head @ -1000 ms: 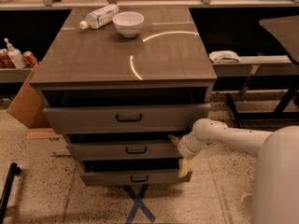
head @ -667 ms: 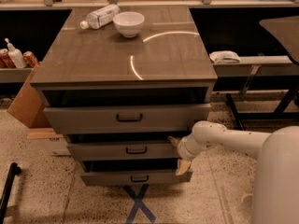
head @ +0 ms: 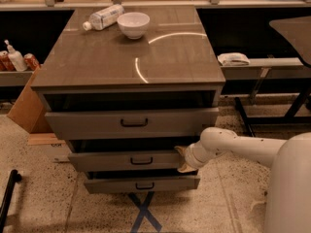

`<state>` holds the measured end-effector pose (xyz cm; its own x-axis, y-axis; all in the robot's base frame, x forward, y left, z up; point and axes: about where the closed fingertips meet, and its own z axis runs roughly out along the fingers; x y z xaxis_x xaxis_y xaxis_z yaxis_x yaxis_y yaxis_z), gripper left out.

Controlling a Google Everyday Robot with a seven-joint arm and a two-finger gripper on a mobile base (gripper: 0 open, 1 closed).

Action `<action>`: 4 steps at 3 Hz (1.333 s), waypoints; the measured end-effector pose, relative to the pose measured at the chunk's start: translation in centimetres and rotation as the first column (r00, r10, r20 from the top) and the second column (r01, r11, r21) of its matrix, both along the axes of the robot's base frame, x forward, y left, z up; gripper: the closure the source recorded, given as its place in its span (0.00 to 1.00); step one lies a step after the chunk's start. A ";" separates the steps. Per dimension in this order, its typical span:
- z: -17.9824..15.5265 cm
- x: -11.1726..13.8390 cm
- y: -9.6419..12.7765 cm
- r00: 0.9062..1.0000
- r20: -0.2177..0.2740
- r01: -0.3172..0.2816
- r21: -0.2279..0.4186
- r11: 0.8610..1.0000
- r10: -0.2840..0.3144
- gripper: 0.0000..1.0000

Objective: Open middle drawer

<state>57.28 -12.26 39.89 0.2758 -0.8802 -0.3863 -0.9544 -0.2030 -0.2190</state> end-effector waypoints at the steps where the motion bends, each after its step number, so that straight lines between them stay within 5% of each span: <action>1: 0.6 0.0 0.0 1.000 0.000 0.000 0.000 1.000 0.000 0.89; 2: 0.9 0.0 0.0 1.000 0.000 0.000 0.000 1.000 0.000 0.98; 4: 2.1 0.0 0.0 1.000 0.000 0.000 0.000 1.000 0.000 0.51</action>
Offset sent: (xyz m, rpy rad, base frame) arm -0.0659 0.0114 0.0484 0.0848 -0.0678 0.0681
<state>57.28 -12.26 42.00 0.2759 -0.8802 -0.3862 -0.9543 -0.2030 -0.2191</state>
